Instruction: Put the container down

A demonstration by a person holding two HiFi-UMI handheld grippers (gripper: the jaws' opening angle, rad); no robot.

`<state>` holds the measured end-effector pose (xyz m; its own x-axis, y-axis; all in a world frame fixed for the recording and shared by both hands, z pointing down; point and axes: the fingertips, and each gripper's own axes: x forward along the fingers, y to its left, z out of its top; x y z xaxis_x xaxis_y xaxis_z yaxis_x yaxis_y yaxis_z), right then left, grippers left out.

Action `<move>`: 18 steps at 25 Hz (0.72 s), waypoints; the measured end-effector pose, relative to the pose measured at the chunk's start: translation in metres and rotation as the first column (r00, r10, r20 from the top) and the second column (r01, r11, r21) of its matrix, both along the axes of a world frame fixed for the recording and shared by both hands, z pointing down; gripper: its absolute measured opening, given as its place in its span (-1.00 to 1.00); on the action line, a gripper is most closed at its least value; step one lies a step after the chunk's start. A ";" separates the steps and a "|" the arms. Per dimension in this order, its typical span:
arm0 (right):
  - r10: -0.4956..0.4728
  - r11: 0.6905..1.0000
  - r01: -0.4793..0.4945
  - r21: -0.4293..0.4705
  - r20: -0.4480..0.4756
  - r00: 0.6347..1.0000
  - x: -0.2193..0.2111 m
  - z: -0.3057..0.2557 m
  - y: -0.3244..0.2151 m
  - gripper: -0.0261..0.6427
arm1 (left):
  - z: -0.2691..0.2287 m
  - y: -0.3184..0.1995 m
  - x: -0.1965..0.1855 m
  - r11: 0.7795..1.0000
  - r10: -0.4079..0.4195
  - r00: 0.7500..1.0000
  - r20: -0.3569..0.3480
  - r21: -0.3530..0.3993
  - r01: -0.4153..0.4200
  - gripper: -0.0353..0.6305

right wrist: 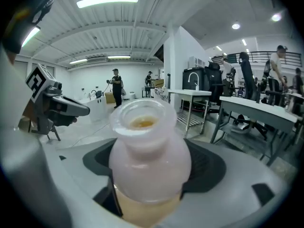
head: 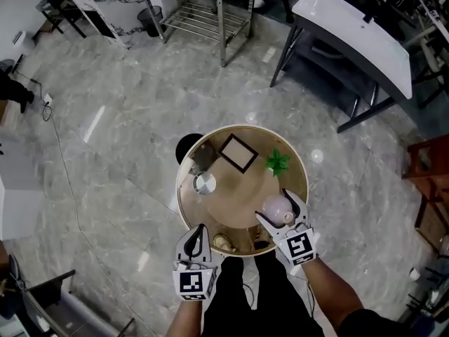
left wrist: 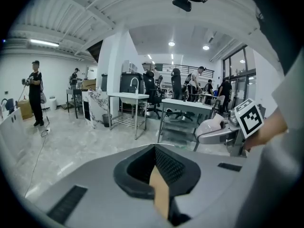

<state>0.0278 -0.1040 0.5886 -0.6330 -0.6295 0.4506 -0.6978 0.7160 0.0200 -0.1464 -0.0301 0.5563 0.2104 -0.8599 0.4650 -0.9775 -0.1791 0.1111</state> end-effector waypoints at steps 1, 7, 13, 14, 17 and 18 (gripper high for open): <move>-0.004 1.000 0.004 -0.008 -0.009 1.000 0.000 0.014 -0.003 0.29 | 0.008 -0.003 0.001 1.000 -0.004 1.000 -0.001 -0.007 0.004 -0.91; -0.015 0.997 0.011 -0.070 -0.058 0.998 0.001 0.095 -0.012 0.29 | 0.053 -0.007 0.013 0.999 0.027 0.999 0.025 -0.038 -0.026 -0.91; -0.043 0.992 0.029 -0.125 -0.107 0.993 -0.006 0.174 -0.017 0.29 | 0.099 -0.006 0.007 0.996 0.018 0.999 0.031 -0.090 -0.015 -0.91; -0.046 0.991 0.031 -0.132 -0.116 0.992 -0.006 0.187 -0.018 0.29 | 0.106 -0.004 0.005 0.995 0.016 0.999 0.035 -0.097 -0.013 -0.91; -0.053 0.988 0.031 -0.155 -0.142 0.988 -0.006 0.221 -0.021 0.29 | 0.125 -0.001 0.001 0.993 0.009 0.999 0.039 -0.122 -0.004 -0.91; -0.055 0.986 0.031 -0.163 -0.150 0.987 -0.005 0.230 -0.022 0.29 | 0.130 0.000 0.001 0.991 0.004 0.999 0.037 -0.130 0.001 -0.91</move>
